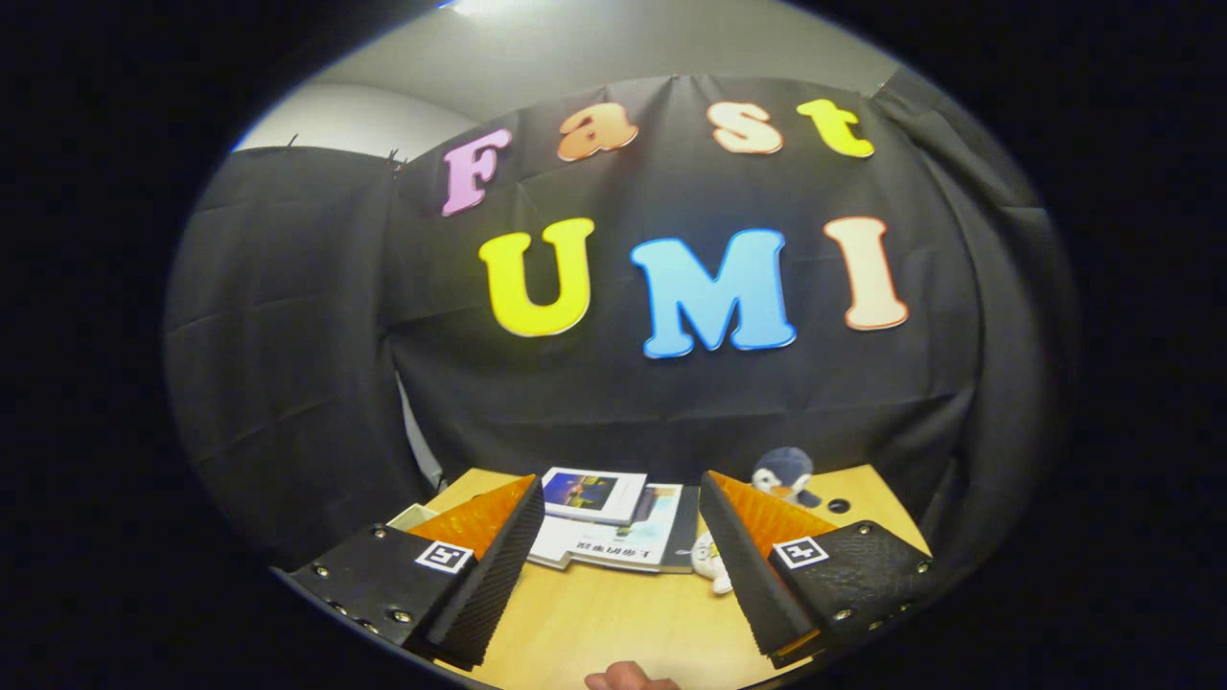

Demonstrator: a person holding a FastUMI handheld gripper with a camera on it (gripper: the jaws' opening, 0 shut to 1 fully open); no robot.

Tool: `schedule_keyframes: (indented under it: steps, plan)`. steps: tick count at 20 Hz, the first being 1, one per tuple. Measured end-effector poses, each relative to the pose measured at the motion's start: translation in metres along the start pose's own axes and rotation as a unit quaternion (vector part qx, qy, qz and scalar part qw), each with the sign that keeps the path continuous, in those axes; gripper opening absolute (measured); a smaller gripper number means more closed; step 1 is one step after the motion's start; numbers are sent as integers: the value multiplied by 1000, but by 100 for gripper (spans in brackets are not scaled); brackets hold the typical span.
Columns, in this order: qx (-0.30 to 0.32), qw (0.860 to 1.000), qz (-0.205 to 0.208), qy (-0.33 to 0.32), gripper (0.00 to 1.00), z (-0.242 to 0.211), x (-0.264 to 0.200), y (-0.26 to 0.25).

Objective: Open the storage box then place both shoes into the box .Put the left shoe in first, then the right shoe, with the right side of both shoes facing outward in a uniform manner.

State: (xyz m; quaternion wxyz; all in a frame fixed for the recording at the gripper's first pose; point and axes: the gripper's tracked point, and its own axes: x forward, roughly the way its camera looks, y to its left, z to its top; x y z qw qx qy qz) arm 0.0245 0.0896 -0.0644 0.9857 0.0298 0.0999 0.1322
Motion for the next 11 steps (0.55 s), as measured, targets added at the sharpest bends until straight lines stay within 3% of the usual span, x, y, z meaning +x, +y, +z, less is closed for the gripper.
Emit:
schedule_keyframes:
  steps: [5,11]
  plan:
    - [11,998,-46,-50,98,24,-19,-37]
    - [23,998,-43,-49,98,19,-16,-51]
